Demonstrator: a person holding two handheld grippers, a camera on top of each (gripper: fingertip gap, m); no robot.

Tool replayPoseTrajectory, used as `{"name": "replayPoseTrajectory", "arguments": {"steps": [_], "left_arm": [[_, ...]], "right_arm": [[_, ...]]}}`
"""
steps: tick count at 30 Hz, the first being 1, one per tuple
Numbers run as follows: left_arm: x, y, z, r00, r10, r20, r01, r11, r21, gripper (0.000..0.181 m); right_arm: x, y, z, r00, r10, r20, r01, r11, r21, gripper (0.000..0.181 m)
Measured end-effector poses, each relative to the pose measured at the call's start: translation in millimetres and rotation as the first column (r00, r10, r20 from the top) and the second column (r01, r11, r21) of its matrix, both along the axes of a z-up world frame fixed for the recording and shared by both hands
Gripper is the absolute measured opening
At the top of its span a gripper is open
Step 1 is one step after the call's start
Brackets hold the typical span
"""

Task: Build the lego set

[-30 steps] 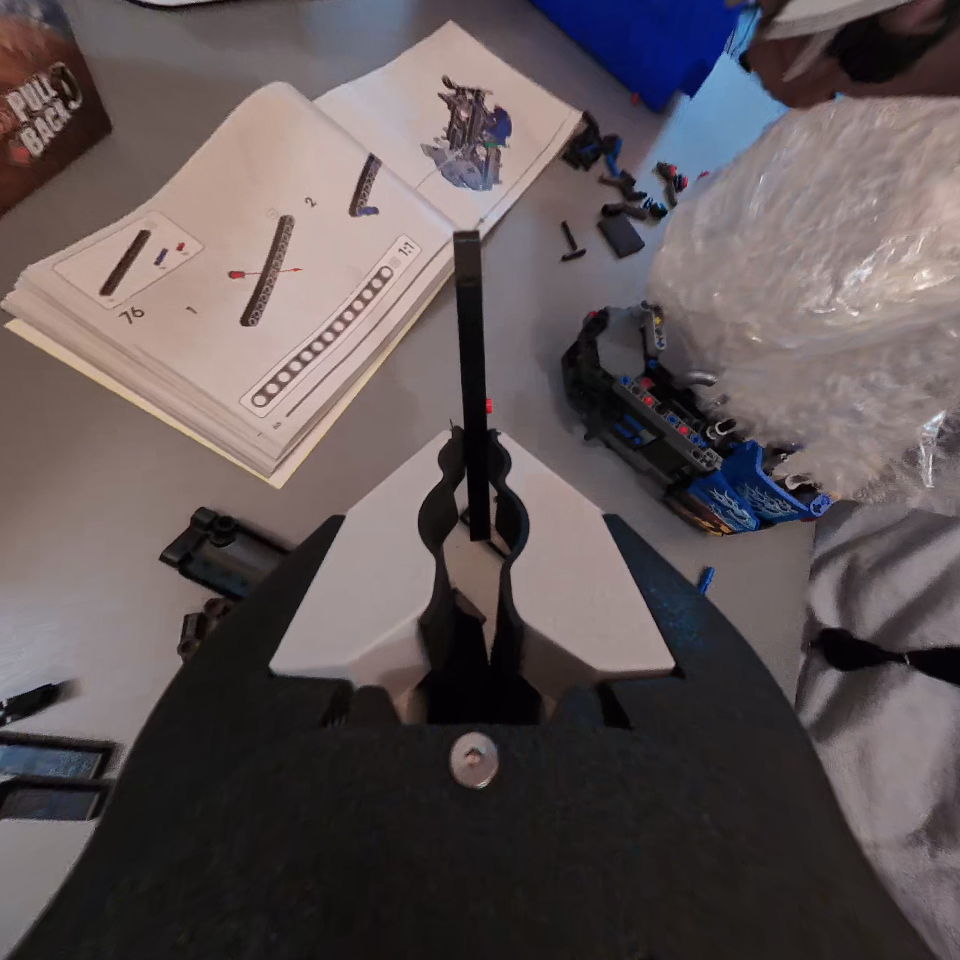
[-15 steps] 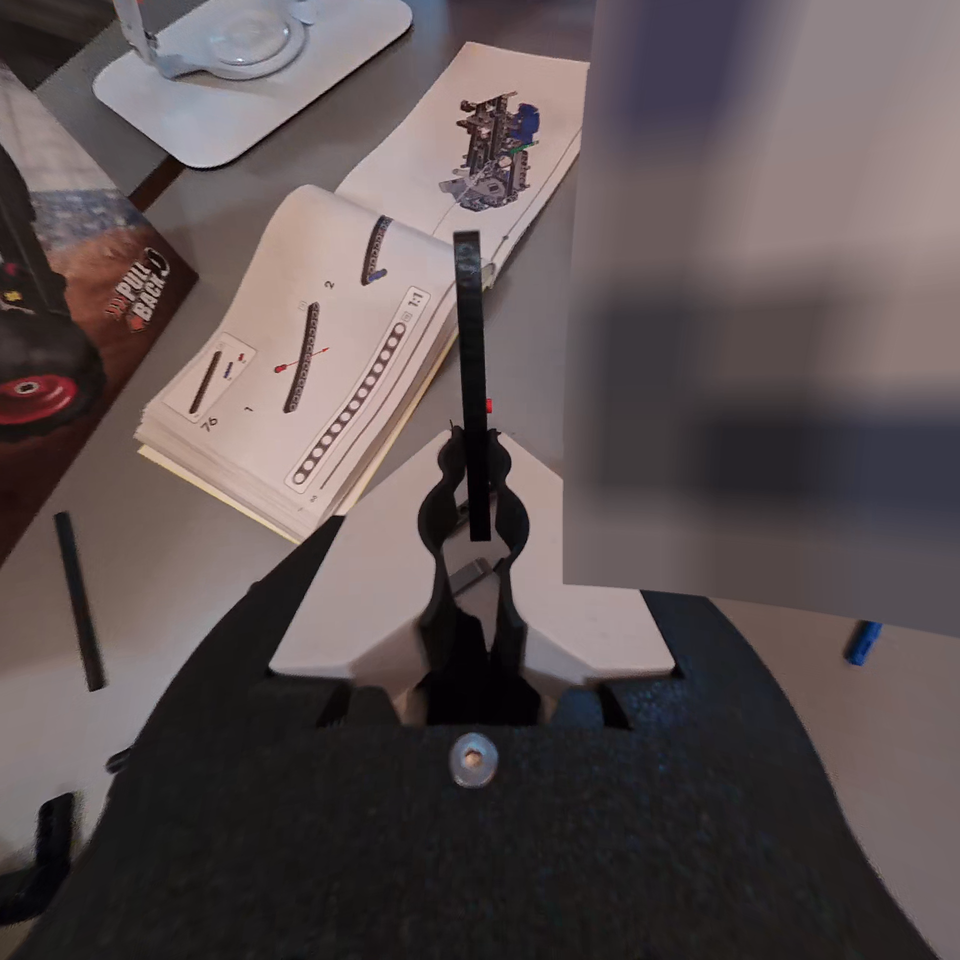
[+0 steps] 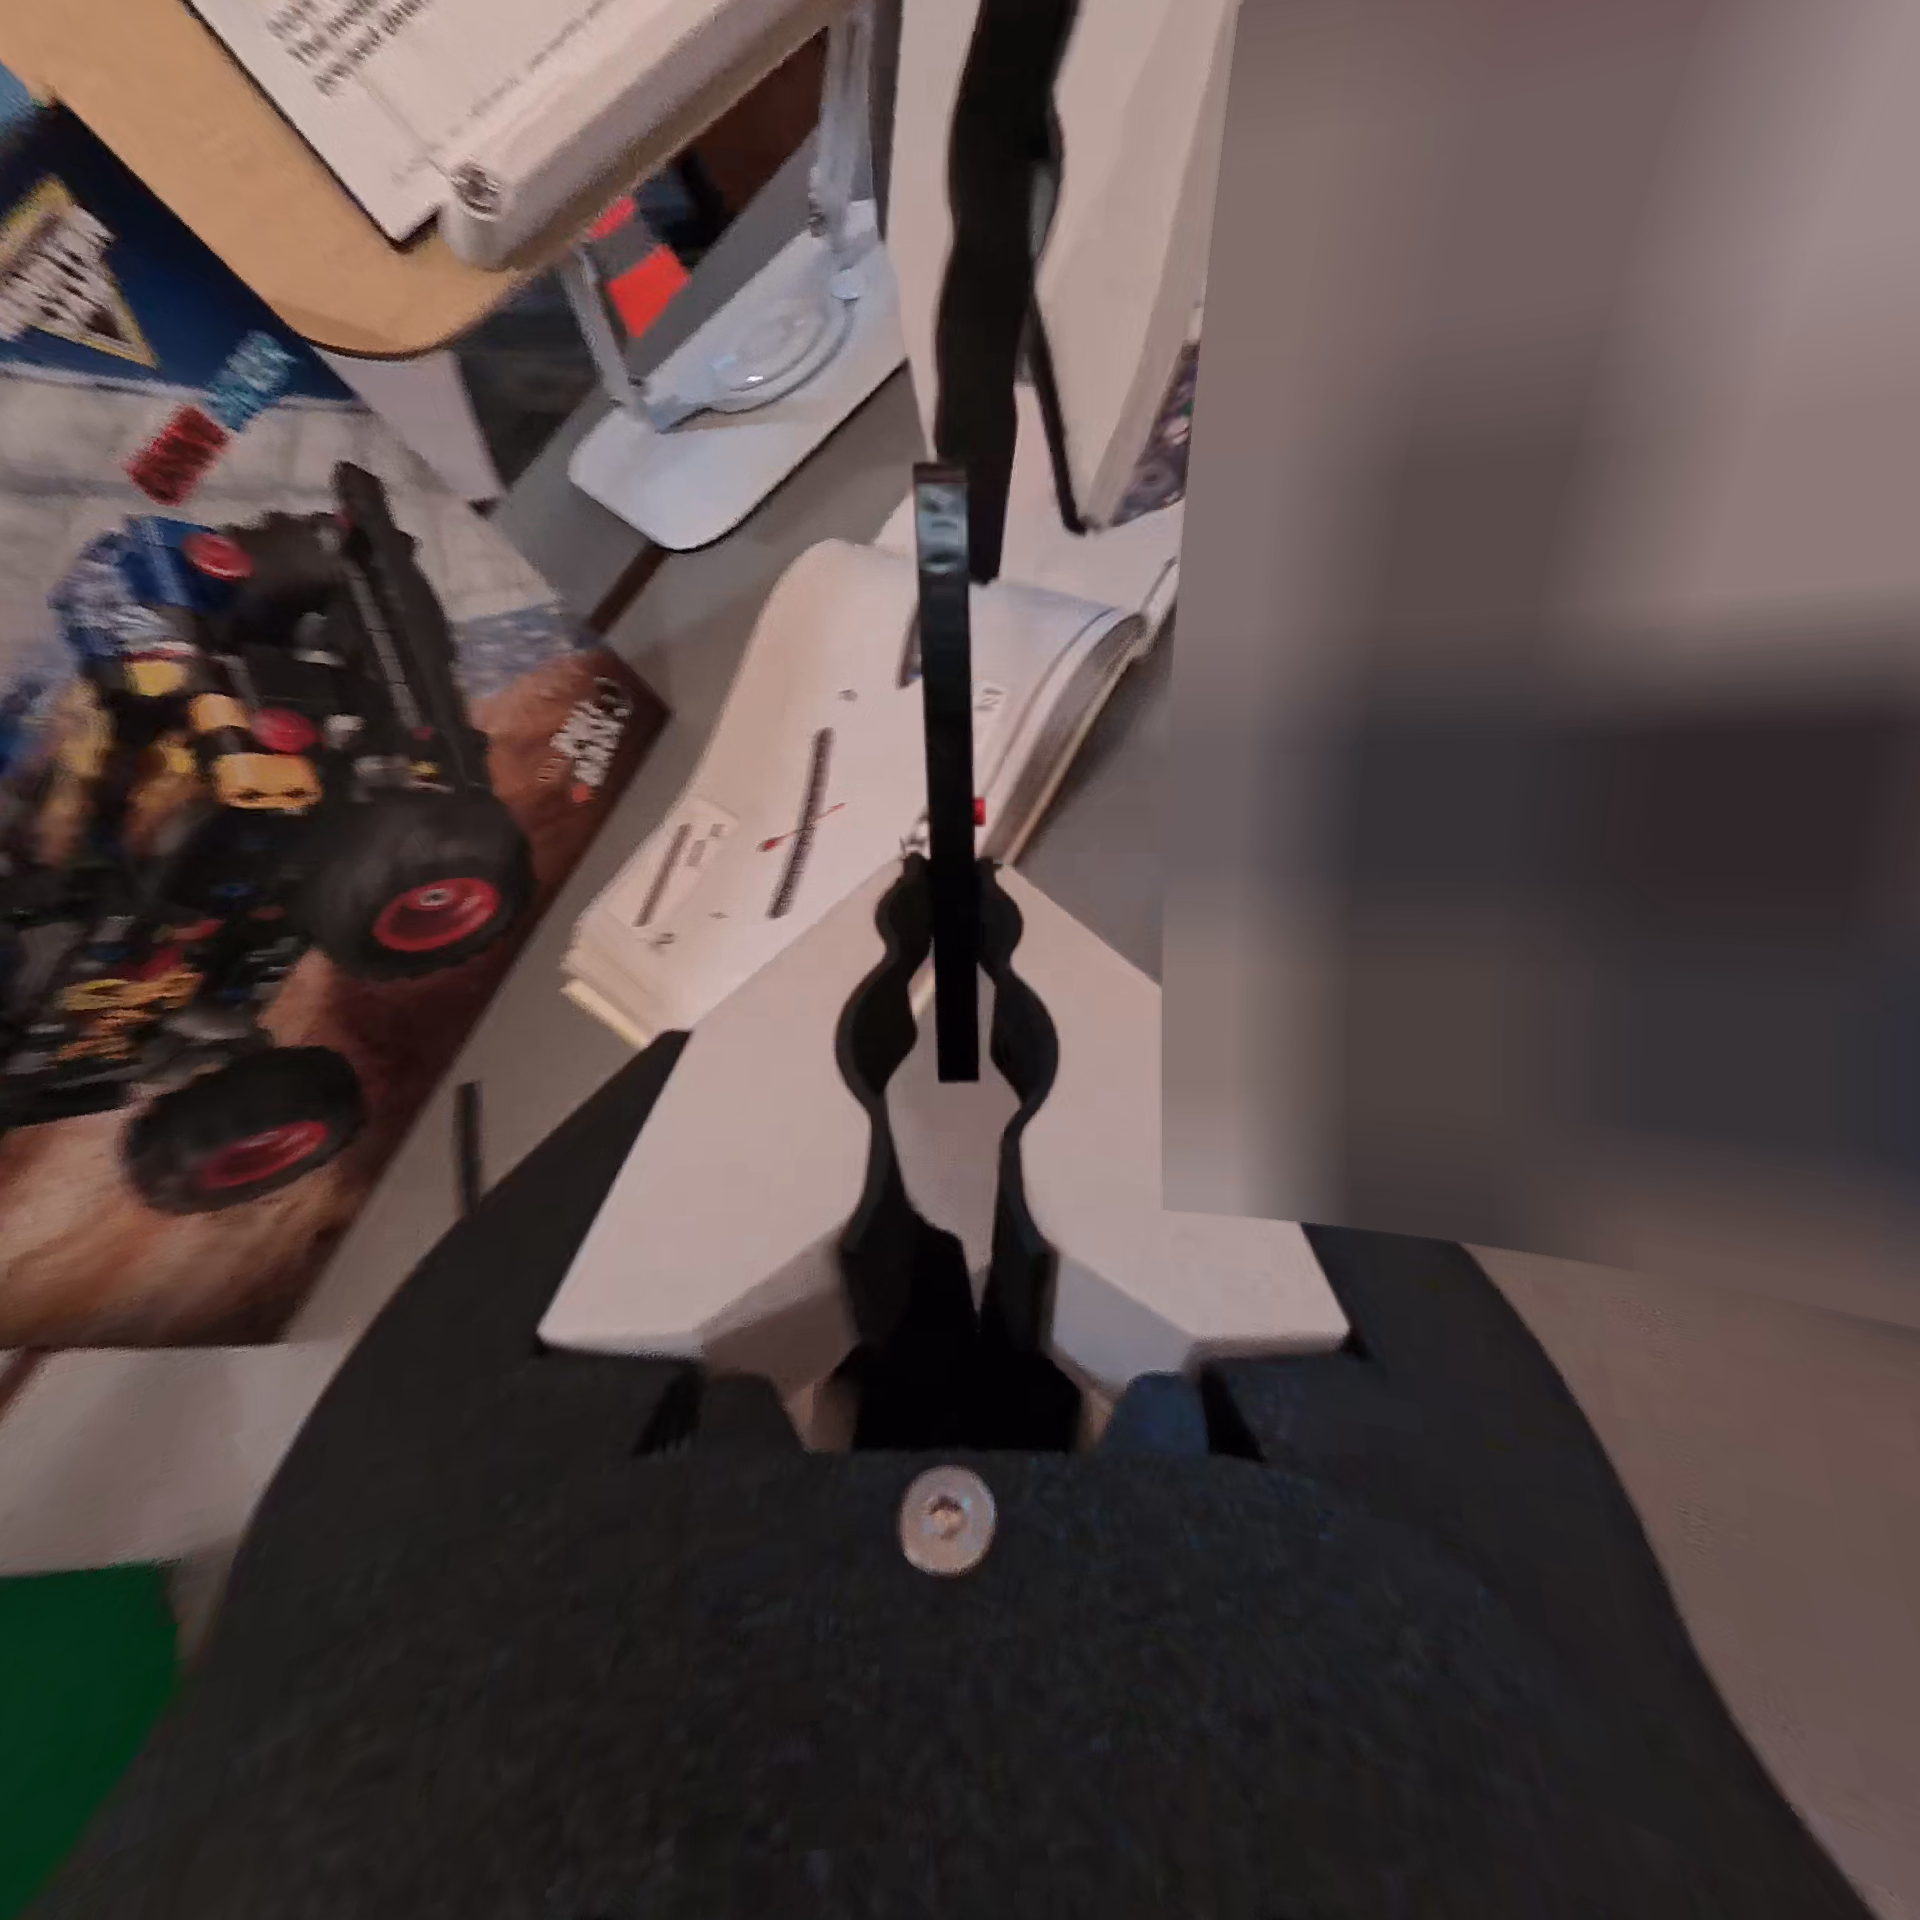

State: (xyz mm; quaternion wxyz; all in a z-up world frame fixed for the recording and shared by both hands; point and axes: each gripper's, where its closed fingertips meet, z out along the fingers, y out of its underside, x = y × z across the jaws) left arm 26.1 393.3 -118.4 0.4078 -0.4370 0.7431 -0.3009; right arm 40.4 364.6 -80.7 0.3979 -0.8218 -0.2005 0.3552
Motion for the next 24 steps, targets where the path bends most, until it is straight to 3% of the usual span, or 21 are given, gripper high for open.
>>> {"name": "replayPoseTrajectory", "arguments": {"steps": [1, 7, 10, 14, 16, 18, 22, 24], "left_arm": [[1, 4, 1, 0.999, 0.022, 0.023, -0.024, 0.997, 0.072, 0.006], [5, 18, 12, 0.984, 0.096, 0.151, -0.155, 0.875, 0.458, 0.006], [6, 19, 15, 0.977, 0.096, 0.191, -0.187, 0.816, 0.547, 0.006], [7, 19, 18, 0.971, 0.073, 0.226, -0.205, 0.736, 0.645, 0.006], [7, 15, 18, 0.970, 0.061, 0.236, -0.199, 0.754, 0.626, 0.006], [8, 11, 16, 0.975, 0.046, 0.217, -0.161, 0.820, 0.549, 0.009], [3, 4, 11, 0.992, -0.013, 0.126, -0.022, 0.963, 0.269, 0.029], [-1, 4, 15, 0.992, -0.048, 0.120, 0.039, 0.996, 0.080, 0.036]], "right_arm": [[0, 2, 3, 0.999, -0.015, -0.037, 0.015, 1.000, -0.002, 0.024], [-1, 9, 5, 0.995, -0.049, -0.083, 0.048, 0.999, -0.017, 0.021], [2, 10, -5, 0.999, -0.052, 0.001, 0.053, 0.999, -0.013, 0.008], [7, 10, -8, 0.992, -0.066, 0.103, 0.063, 0.998, 0.024, 0.006], [8, 9, -7, 0.981, -0.059, 0.186, 0.044, 0.996, 0.082, 0.006], [9, 8, -6, 0.960, -0.054, 0.275, 0.014, 0.990, 0.142, 0.006], [5, 3, -1, 0.913, -0.016, 0.408, -0.105, 0.957, 0.270, 0.006], [6, 3, 2, 0.883, -0.033, 0.469, -0.140, 0.934, 0.329, 0.006]]}}
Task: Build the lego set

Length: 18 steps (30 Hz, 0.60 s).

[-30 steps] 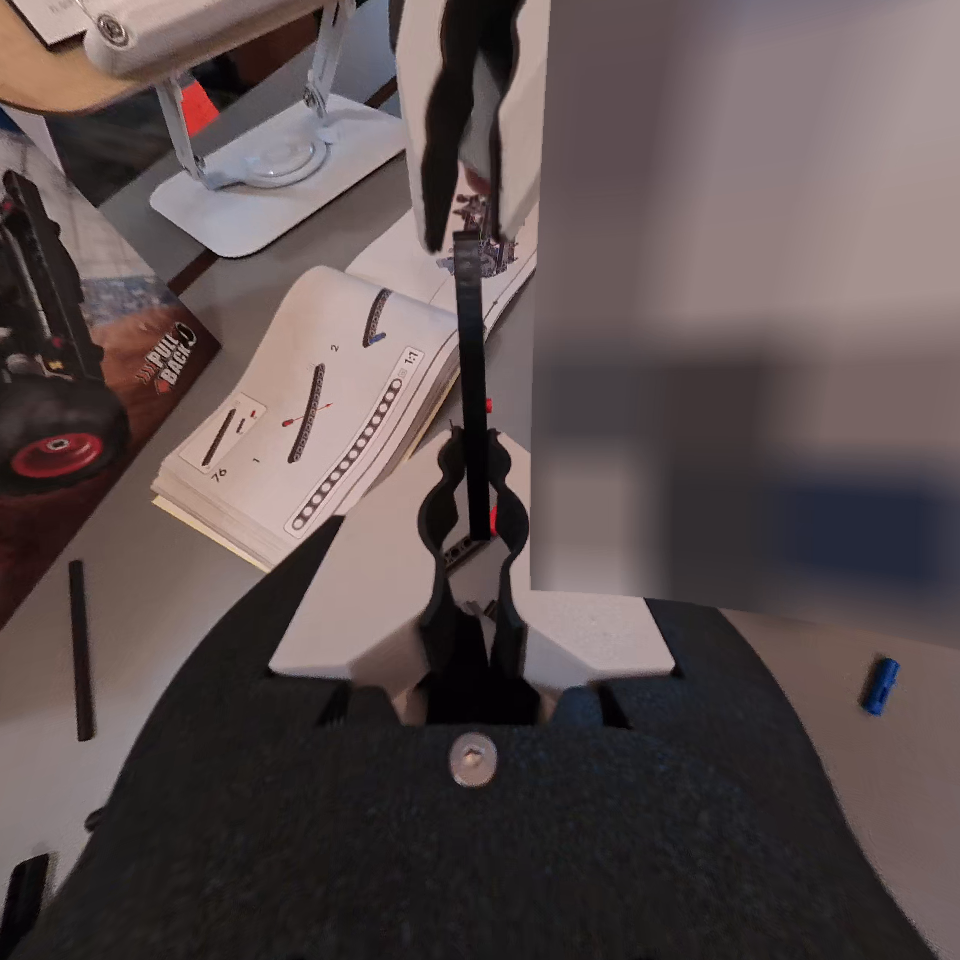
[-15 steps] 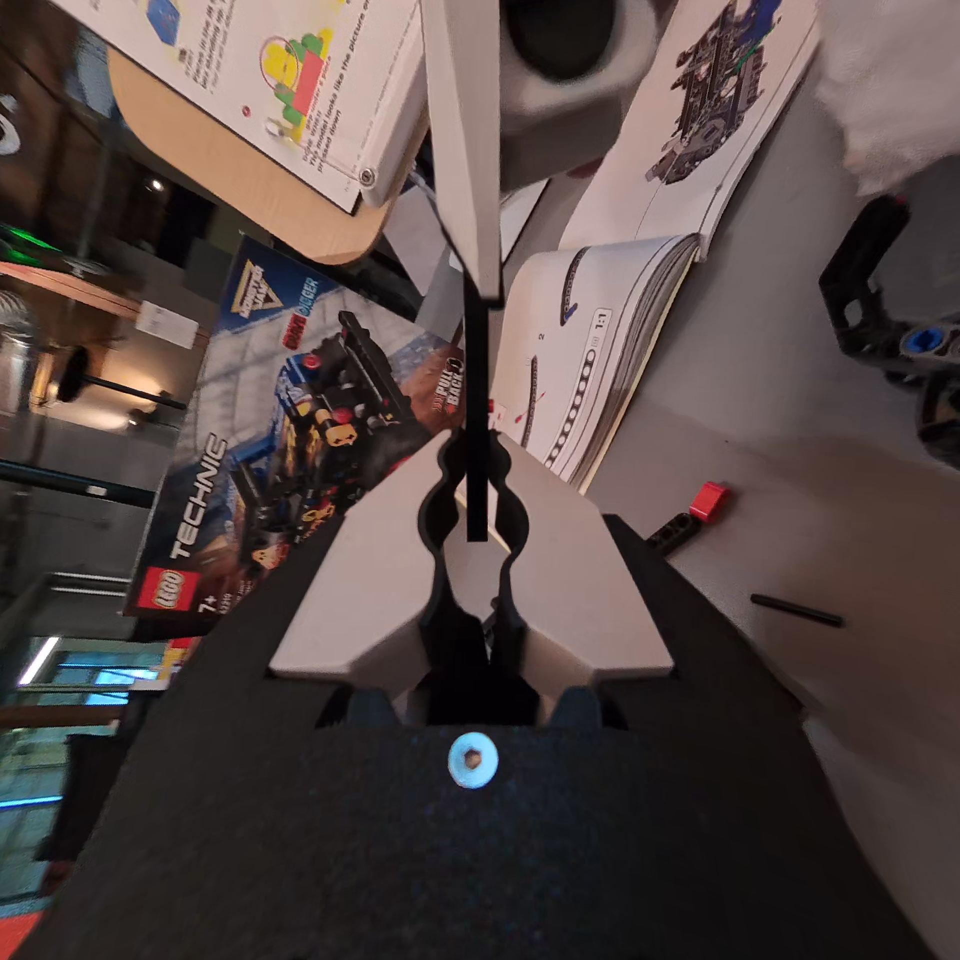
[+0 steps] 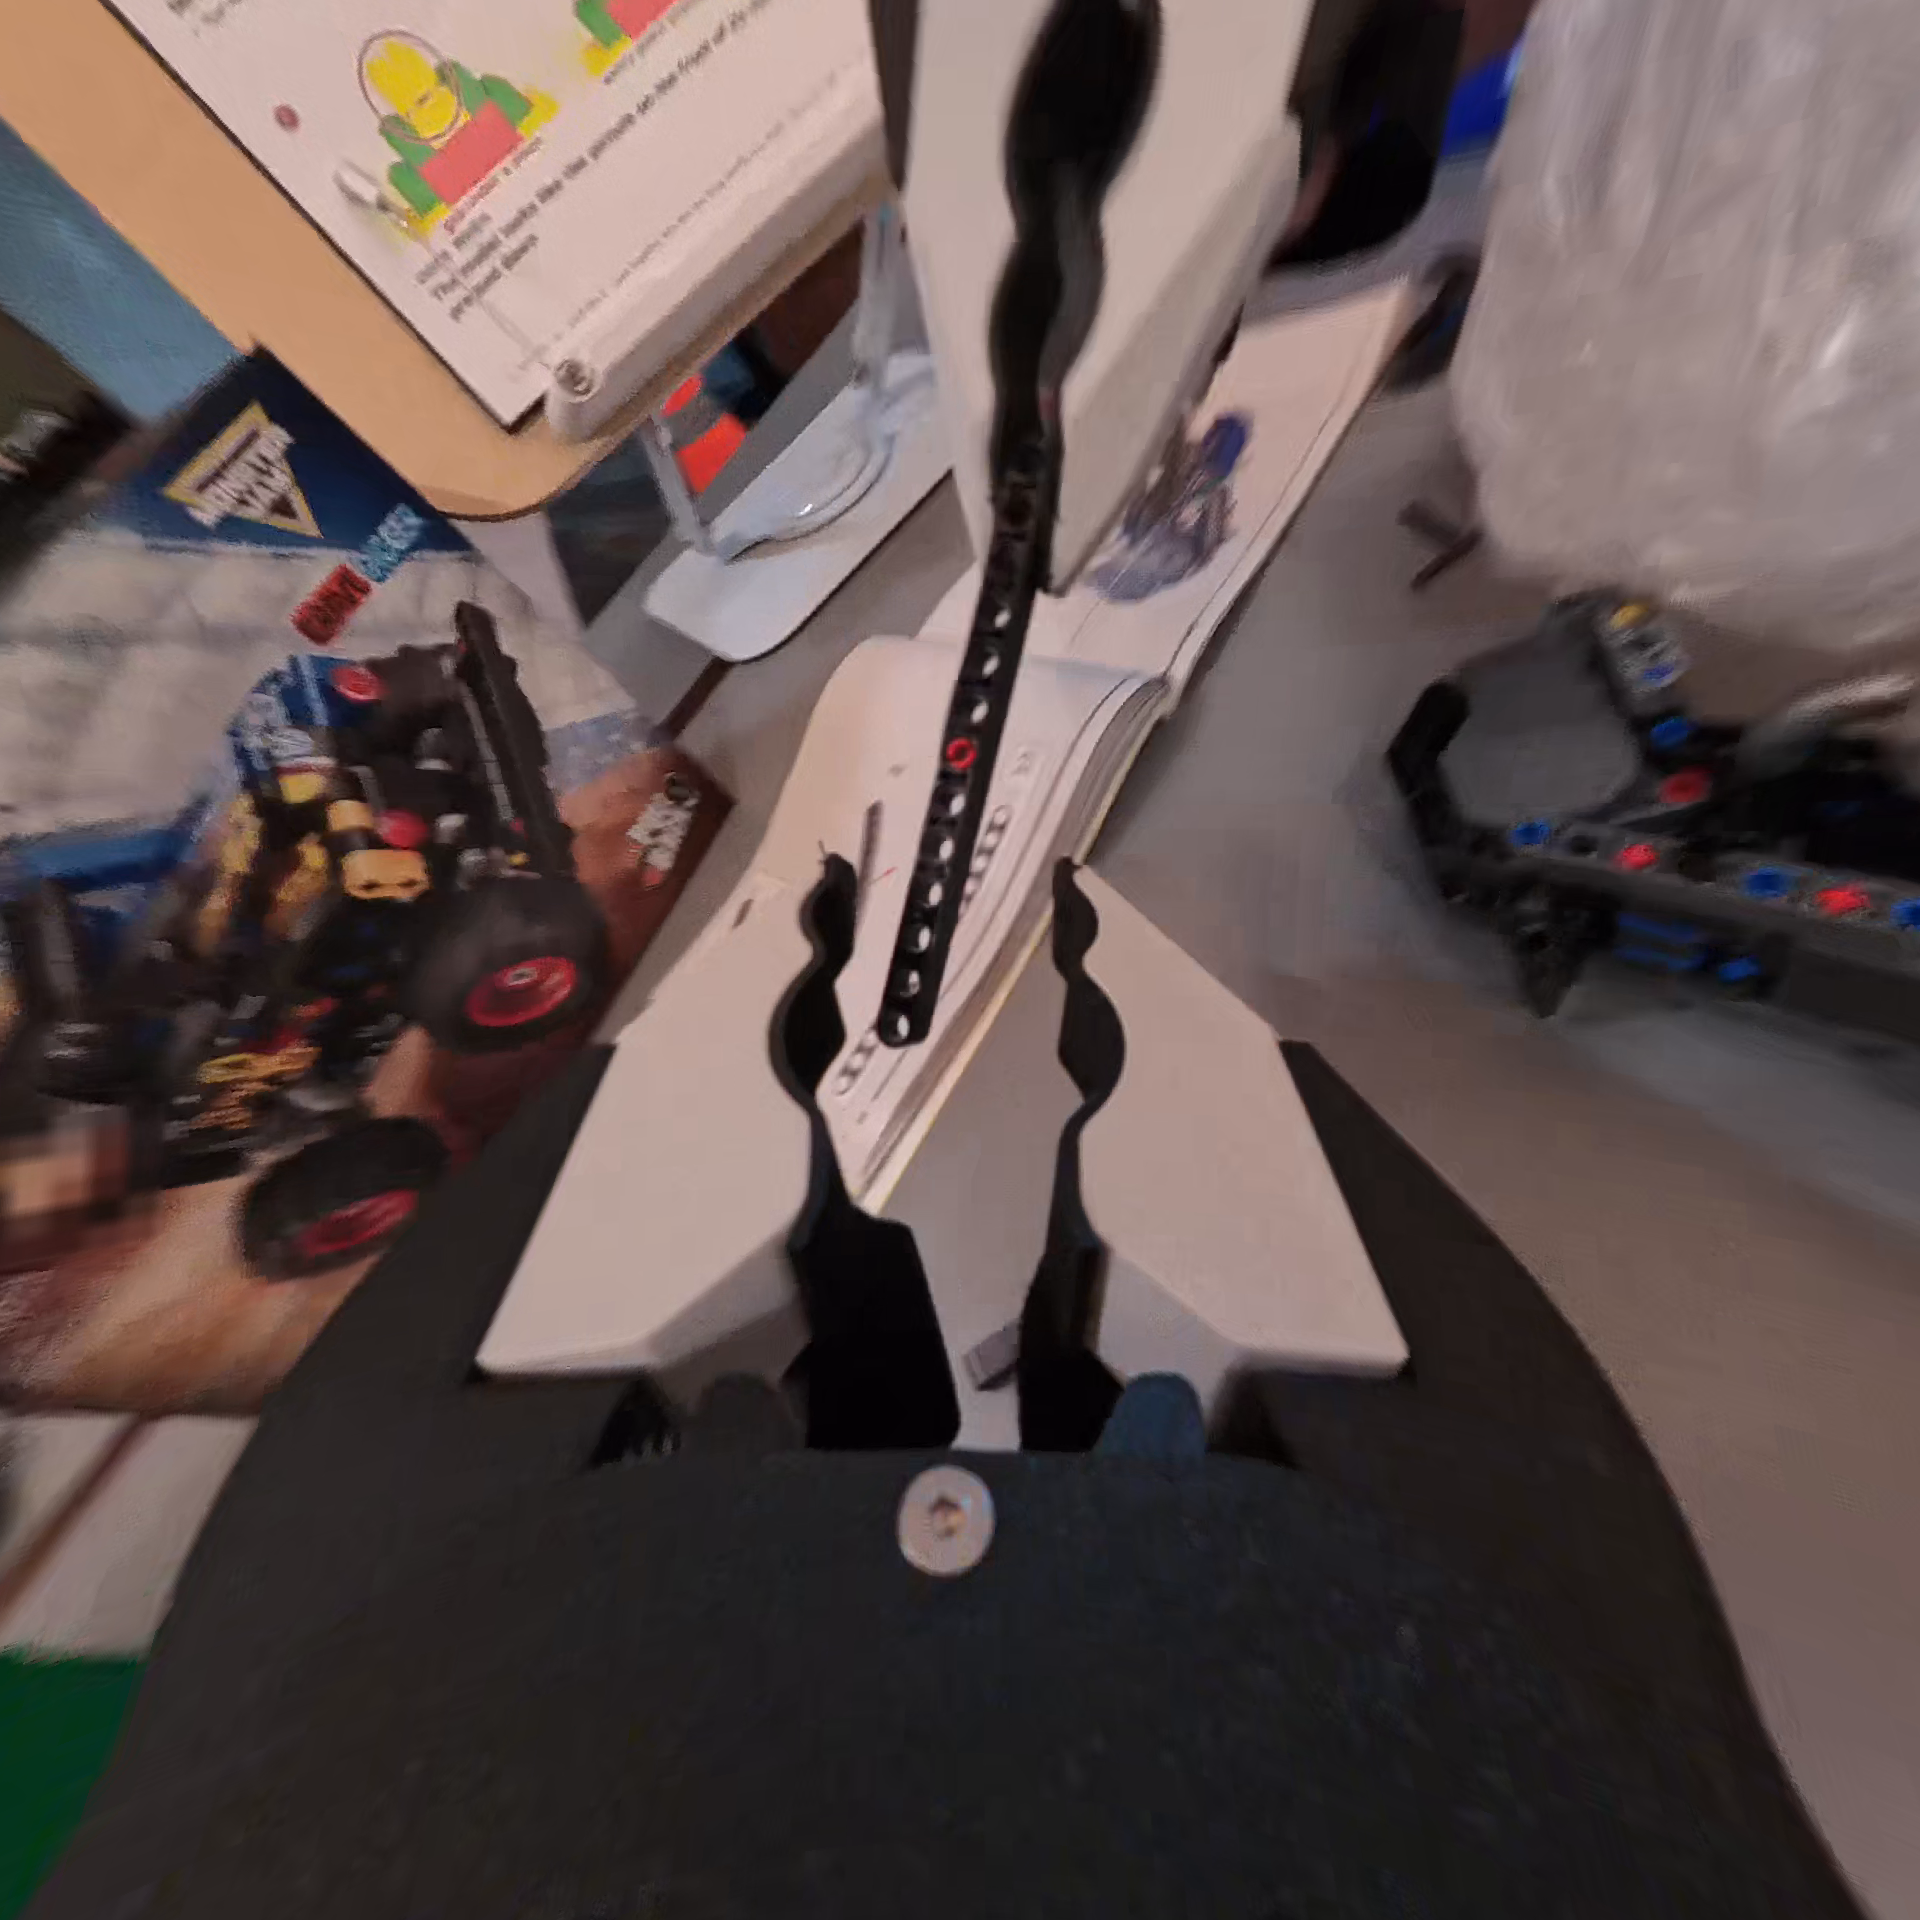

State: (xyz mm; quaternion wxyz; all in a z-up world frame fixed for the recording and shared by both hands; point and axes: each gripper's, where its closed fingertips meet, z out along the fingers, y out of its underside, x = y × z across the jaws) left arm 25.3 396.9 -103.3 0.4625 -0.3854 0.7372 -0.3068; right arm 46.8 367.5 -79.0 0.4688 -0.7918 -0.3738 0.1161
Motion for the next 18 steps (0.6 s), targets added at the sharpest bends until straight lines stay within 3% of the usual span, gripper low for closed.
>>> {"name": "replayPoseTrajectory", "arguments": {"steps": [3, 5, 9, 11, 15, 18], "left_arm": [[-7, -6, 13, 0.992, -0.123, 0.033, 0.127, 0.960, -0.249, 0.038], [-13, -14, 23, 0.976, -0.198, 0.088, 0.216, 0.914, -0.343, 0.032], [-22, -24, 30, 0.952, -0.275, 0.134, 0.303, 0.902, -0.308, 0.021], [-26, -30, 36, 0.939, -0.297, 0.175, 0.337, 0.898, -0.284, 0.005], [-29, -36, 46, 0.922, -0.309, 0.235, 0.363, 0.901, -0.239, 0.004], [-28, -28, 45, 0.934, -0.271, 0.230, 0.313, 0.935, -0.168, 0.005]], "right_arm": [[-9, -7, 5, 0.995, 0.091, 0.040, -0.094, 0.993, 0.074, 0.007], [-19, -12, 14, 0.988, 0.156, 0.003, -0.155, 0.979, 0.136, 0.007], [-24, -16, 24, 0.980, 0.196, -0.044, -0.185, 0.966, 0.179, 0.007], [-25, -18, 28, 0.976, 0.205, -0.072, -0.189, 0.964, 0.187, 0.007], [-25, -20, 28, 0.968, 0.208, -0.144, -0.188, 0.972, 0.141, 0.007], [-15, -11, 28, 0.983, 0.113, -0.147, -0.093, 0.986, 0.137, 0.013]]}}
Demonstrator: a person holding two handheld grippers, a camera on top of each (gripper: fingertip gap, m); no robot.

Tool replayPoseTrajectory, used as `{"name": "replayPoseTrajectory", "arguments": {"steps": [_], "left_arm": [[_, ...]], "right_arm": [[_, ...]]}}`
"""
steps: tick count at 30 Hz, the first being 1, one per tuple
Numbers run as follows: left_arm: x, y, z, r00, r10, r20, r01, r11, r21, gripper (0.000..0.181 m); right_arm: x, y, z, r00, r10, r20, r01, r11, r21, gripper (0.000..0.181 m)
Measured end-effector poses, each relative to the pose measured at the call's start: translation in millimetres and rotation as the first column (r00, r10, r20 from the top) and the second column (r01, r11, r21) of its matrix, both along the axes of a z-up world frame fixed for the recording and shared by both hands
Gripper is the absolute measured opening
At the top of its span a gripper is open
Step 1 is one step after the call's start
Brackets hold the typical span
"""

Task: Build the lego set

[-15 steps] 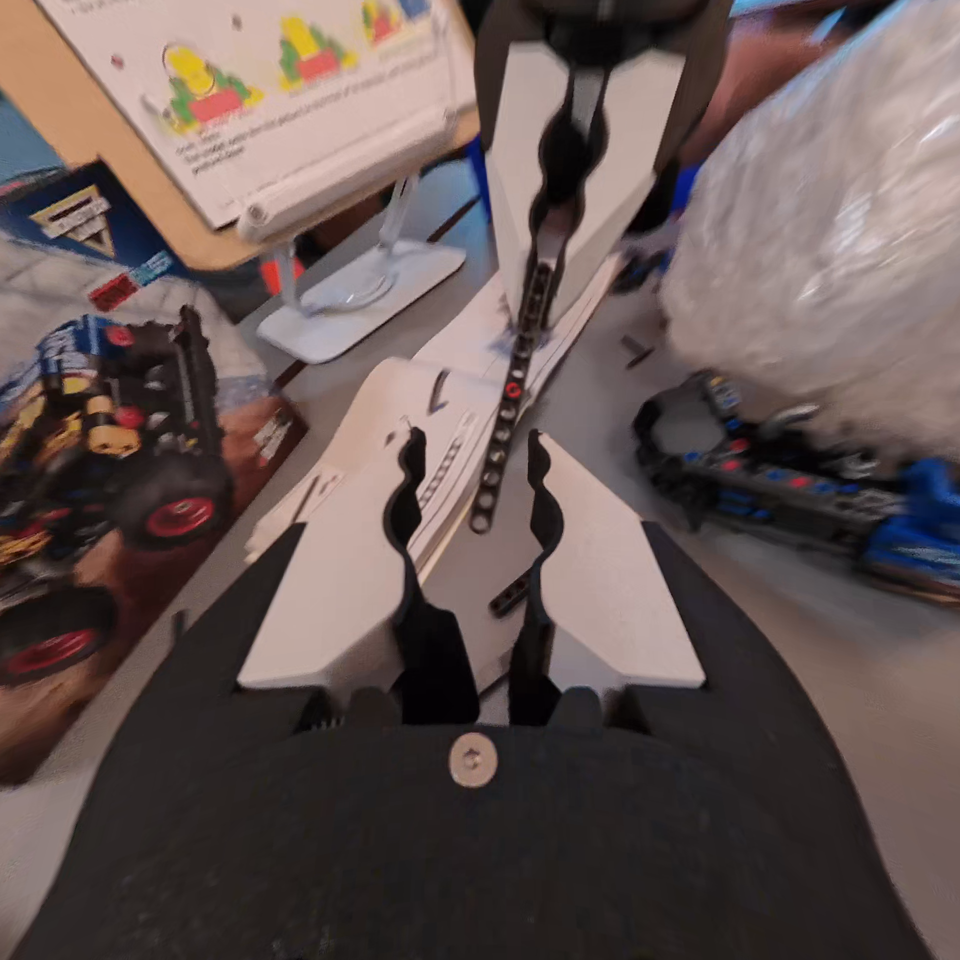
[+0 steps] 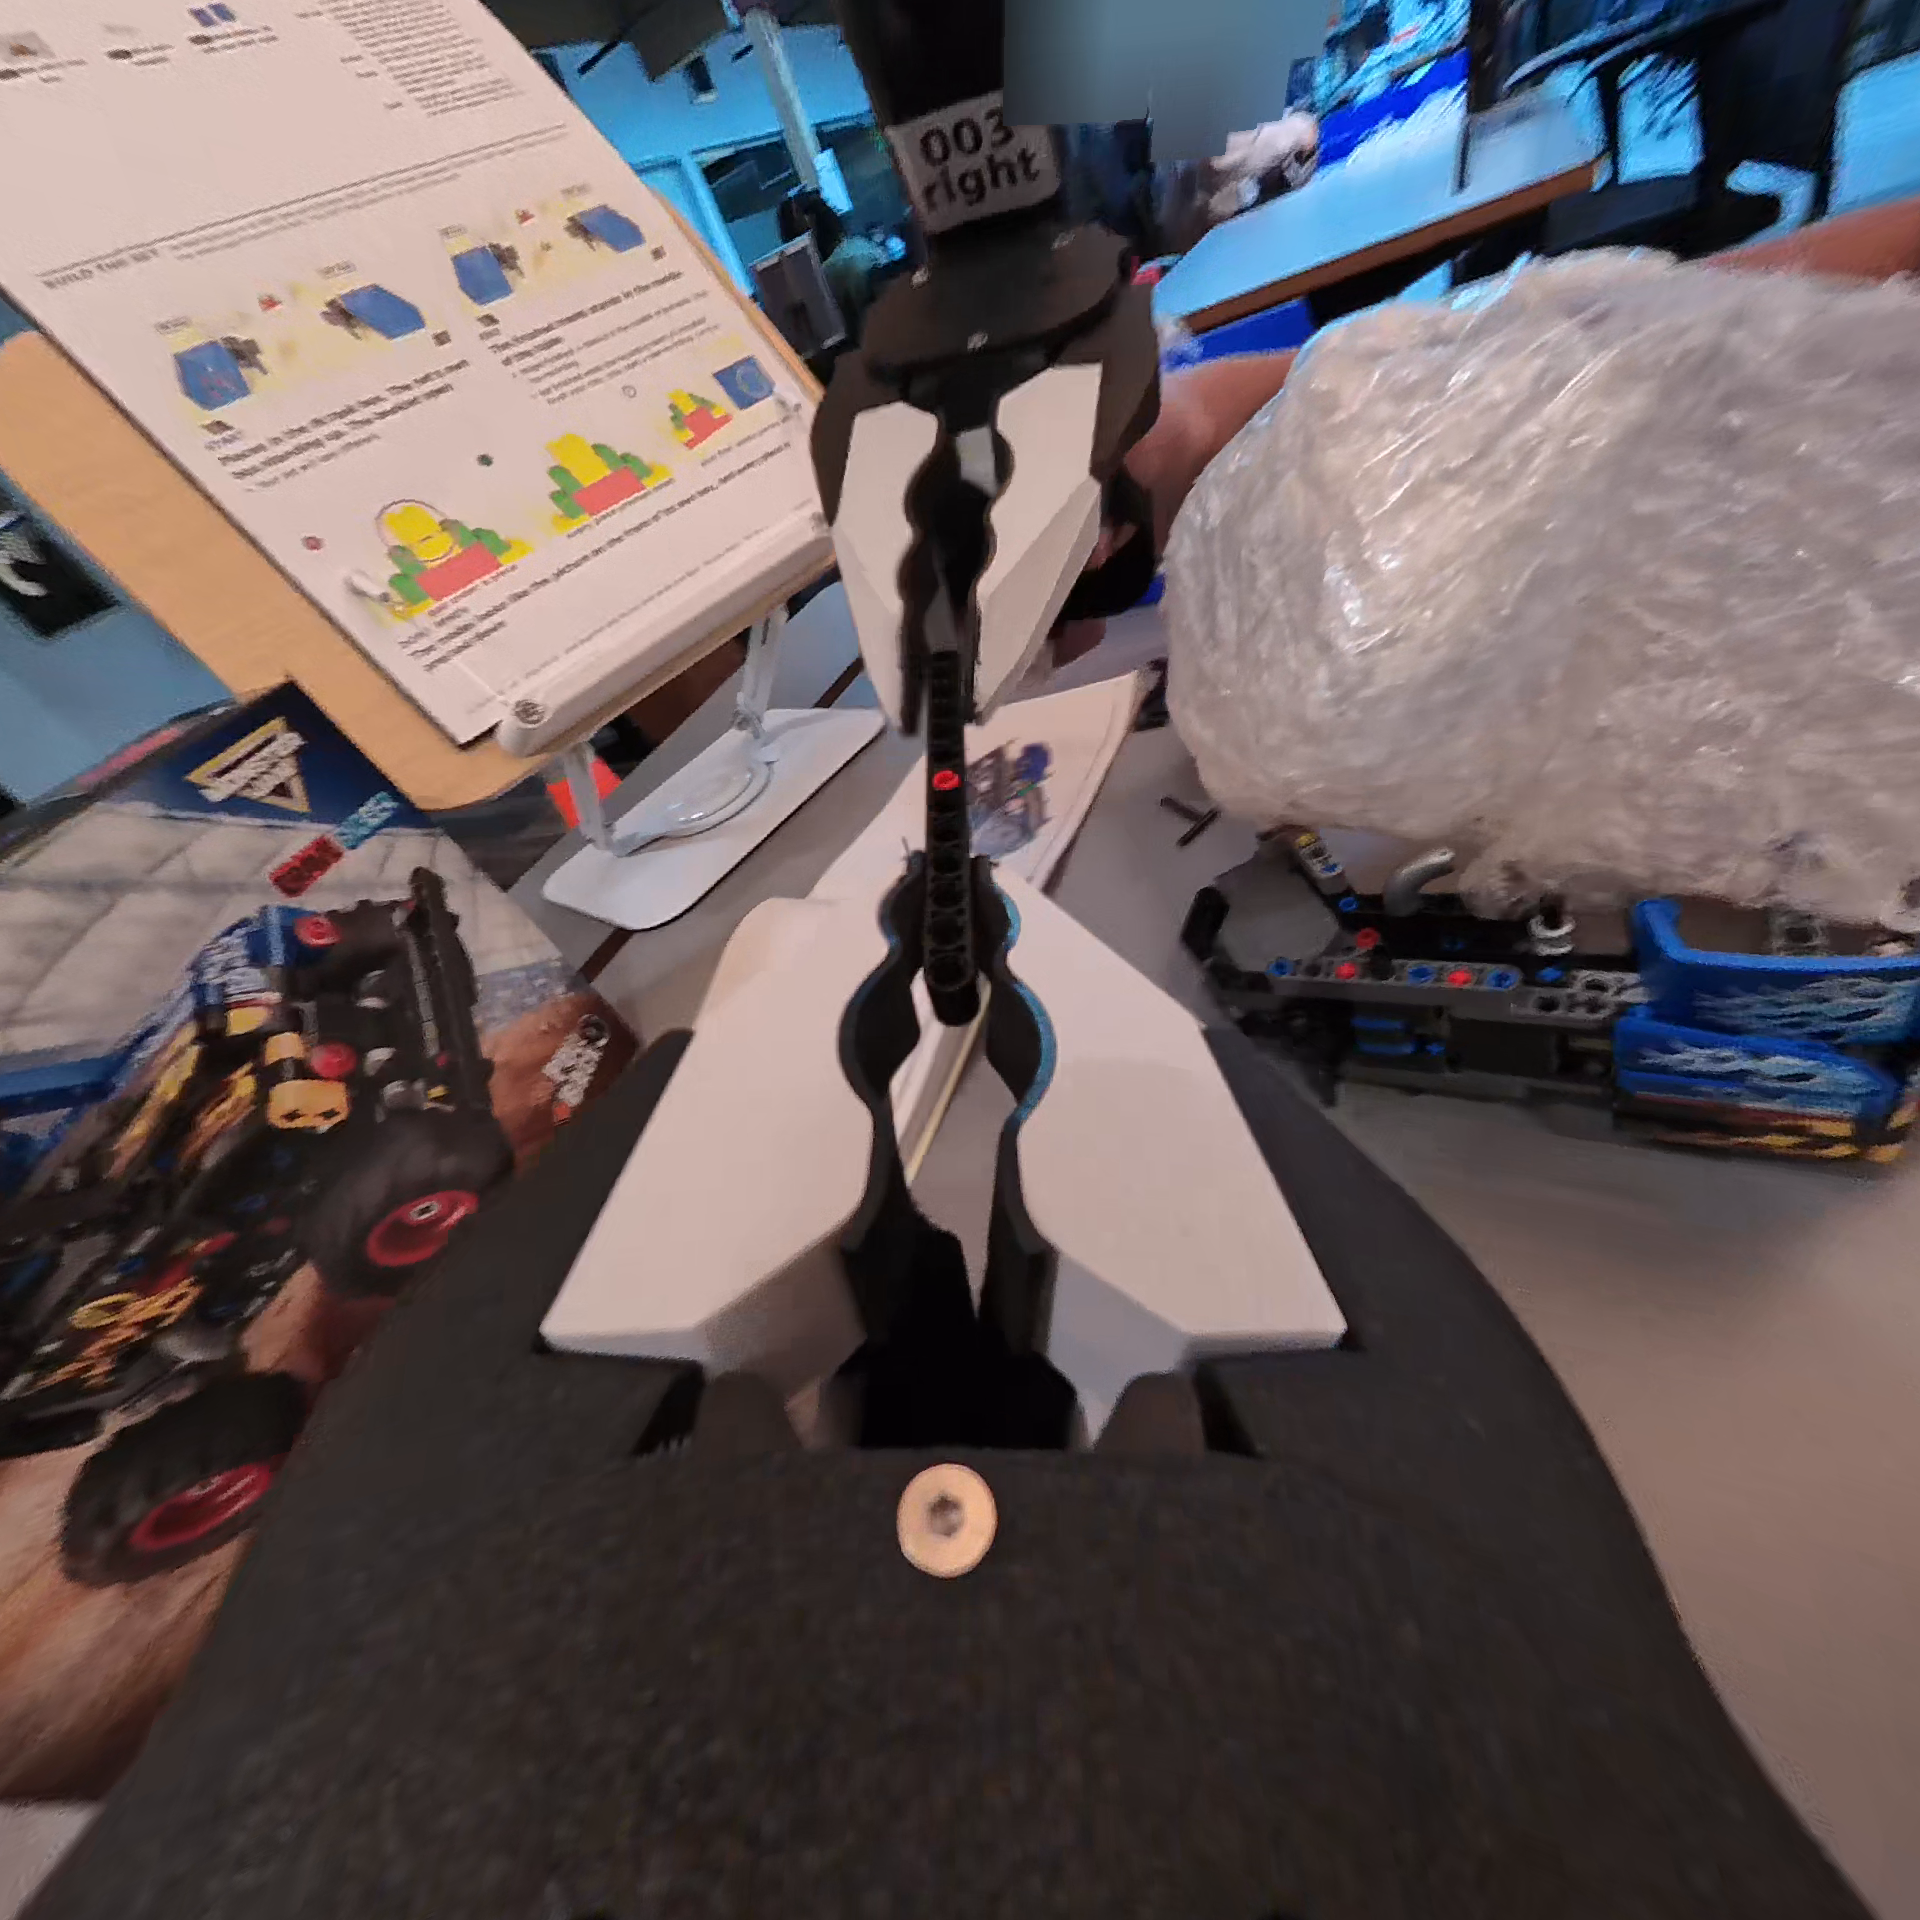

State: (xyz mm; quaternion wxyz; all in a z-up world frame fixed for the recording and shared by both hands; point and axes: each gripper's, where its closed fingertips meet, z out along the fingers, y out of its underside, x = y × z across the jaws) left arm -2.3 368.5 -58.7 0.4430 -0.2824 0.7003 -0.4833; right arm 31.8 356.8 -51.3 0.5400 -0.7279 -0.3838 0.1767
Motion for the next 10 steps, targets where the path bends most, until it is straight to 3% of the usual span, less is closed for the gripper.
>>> {"name": "replayPoseTrajectory", "arguments": {"steps": [2, 3, 6, 8, 10], "left_arm": [[2, 13, -4, 0.998, 0.064, 0.005, -0.064, 0.995, 0.076, 0.005], [3, 22, -8, 0.994, 0.113, 0.015, -0.114, 0.984, 0.134, 0.004], [6, 54, -24, 0.964, 0.259, 0.065, -0.264, 0.888, 0.376, 0.005], [8, 70, -35, 0.944, 0.317, 0.088, -0.317, 0.803, 0.504, 0.005], [10, 71, -42, 0.944, 0.325, 0.061, -0.309, 0.802, 0.511, 0.005]], "right_arm": [[19, 8, 4, 0.993, -0.120, 0.021, 0.119, 0.993, 0.020, 0.023], [30, 11, 8, 0.983, -0.181, 0.036, 0.180, 0.983, 0.035, 0.018], [68, 14, 16, 0.922, -0.376, 0.098, 0.370, 0.926, 0.076, 0.008], [89, 13, 8, 0.872, -0.464, 0.153, 0.461, 0.885, 0.057, 0.008], [97, 11, -16, 0.860, -0.470, 0.199, 0.488, 0.871, -0.056, 0.012]]}}
